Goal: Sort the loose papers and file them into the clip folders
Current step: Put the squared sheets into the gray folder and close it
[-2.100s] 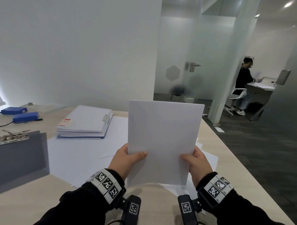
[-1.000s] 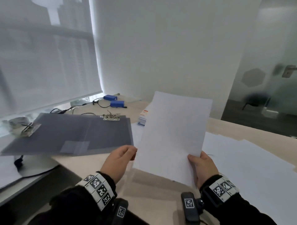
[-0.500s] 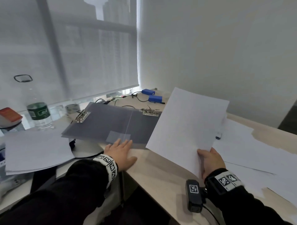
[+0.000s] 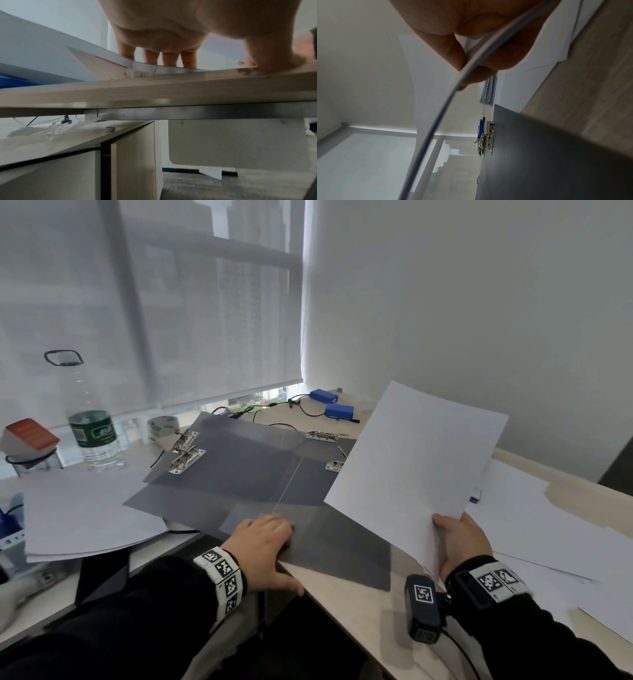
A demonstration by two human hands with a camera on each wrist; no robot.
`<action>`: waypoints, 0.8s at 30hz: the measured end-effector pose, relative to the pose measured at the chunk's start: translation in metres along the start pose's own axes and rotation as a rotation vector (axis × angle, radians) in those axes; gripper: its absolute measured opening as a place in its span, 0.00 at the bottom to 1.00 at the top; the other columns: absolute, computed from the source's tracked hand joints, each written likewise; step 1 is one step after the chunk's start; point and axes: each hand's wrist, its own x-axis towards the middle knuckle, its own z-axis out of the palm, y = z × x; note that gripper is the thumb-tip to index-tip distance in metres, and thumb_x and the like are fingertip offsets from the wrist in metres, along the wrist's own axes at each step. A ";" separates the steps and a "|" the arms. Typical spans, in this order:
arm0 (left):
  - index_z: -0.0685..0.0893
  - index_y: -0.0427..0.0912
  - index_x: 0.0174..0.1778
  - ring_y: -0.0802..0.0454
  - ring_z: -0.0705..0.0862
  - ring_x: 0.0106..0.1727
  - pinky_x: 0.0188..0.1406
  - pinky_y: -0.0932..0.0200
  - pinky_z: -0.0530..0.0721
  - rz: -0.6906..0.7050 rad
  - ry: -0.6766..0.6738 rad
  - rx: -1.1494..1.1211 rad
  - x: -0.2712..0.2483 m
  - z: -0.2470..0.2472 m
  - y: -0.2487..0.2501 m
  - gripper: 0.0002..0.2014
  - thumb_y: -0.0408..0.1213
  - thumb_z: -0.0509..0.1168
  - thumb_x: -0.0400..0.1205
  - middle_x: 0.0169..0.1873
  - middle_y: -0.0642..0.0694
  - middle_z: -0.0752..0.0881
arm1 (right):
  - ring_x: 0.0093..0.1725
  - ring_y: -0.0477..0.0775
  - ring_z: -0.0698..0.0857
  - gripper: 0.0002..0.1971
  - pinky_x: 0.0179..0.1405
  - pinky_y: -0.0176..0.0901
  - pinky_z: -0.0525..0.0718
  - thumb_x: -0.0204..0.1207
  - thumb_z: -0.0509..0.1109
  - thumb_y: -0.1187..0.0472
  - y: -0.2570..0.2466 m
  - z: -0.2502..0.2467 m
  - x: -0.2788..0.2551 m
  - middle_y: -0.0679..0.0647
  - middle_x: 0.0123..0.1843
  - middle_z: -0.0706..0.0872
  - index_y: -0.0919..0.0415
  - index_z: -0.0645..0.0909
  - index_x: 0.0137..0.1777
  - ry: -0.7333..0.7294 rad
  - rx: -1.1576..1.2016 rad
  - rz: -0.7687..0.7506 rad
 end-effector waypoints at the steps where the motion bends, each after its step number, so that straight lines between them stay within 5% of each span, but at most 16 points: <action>1: 0.72 0.54 0.65 0.52 0.68 0.77 0.74 0.47 0.68 0.024 -0.015 0.014 0.000 -0.002 0.000 0.51 0.87 0.58 0.53 0.75 0.57 0.71 | 0.46 0.60 0.86 0.11 0.50 0.49 0.83 0.76 0.66 0.72 -0.003 -0.002 -0.002 0.56 0.48 0.89 0.56 0.83 0.49 0.000 0.001 -0.007; 4: 0.69 0.59 0.73 0.49 0.74 0.69 0.65 0.50 0.77 0.102 -0.021 0.092 -0.002 -0.008 0.000 0.35 0.62 0.68 0.70 0.68 0.56 0.74 | 0.50 0.62 0.87 0.11 0.56 0.54 0.84 0.75 0.67 0.72 -0.010 -0.009 -0.004 0.58 0.51 0.89 0.56 0.84 0.49 0.017 0.003 -0.021; 7: 0.63 0.62 0.80 0.48 0.72 0.69 0.65 0.50 0.79 0.176 -0.064 0.101 -0.006 -0.017 0.003 0.35 0.47 0.63 0.75 0.68 0.53 0.71 | 0.54 0.65 0.87 0.10 0.63 0.60 0.83 0.74 0.68 0.73 -0.021 -0.019 -0.008 0.61 0.53 0.90 0.57 0.84 0.46 0.048 0.022 -0.038; 12: 0.69 0.64 0.79 0.50 0.75 0.74 0.71 0.50 0.75 0.163 0.179 -0.038 -0.008 -0.032 0.013 0.34 0.60 0.34 0.78 0.75 0.57 0.73 | 0.52 0.63 0.86 0.11 0.60 0.56 0.83 0.74 0.66 0.75 -0.040 -0.042 -0.018 0.61 0.52 0.89 0.58 0.84 0.46 0.080 0.075 -0.083; 15: 0.72 0.65 0.78 0.55 0.77 0.74 0.72 0.58 0.73 0.107 0.330 -0.168 -0.010 -0.043 0.032 0.47 0.73 0.19 0.75 0.76 0.61 0.75 | 0.50 0.62 0.86 0.11 0.54 0.52 0.84 0.75 0.65 0.75 -0.051 -0.060 -0.029 0.60 0.50 0.88 0.60 0.83 0.50 0.108 0.098 -0.114; 18: 0.74 0.60 0.78 0.54 0.80 0.72 0.71 0.63 0.71 0.115 0.415 -0.296 -0.010 -0.051 0.057 0.46 0.73 0.24 0.77 0.73 0.57 0.80 | 0.44 0.59 0.85 0.13 0.45 0.46 0.83 0.77 0.65 0.74 -0.066 -0.083 -0.038 0.63 0.55 0.87 0.63 0.82 0.58 0.140 0.129 -0.143; 22: 0.69 0.60 0.81 0.52 0.81 0.71 0.69 0.58 0.79 0.140 0.441 -0.379 -0.017 -0.054 0.093 0.36 0.68 0.37 0.80 0.74 0.56 0.80 | 0.46 0.60 0.84 0.07 0.57 0.56 0.82 0.79 0.67 0.68 -0.084 -0.127 -0.047 0.67 0.66 0.82 0.55 0.78 0.47 0.155 0.130 -0.119; 24: 0.67 0.63 0.81 0.53 0.81 0.71 0.67 0.58 0.79 0.166 0.445 -0.390 -0.022 -0.056 0.116 0.33 0.61 0.40 0.79 0.74 0.59 0.78 | 0.48 0.60 0.86 0.07 0.49 0.48 0.84 0.78 0.67 0.70 -0.094 -0.150 -0.056 0.60 0.61 0.86 0.57 0.80 0.50 0.211 0.161 -0.146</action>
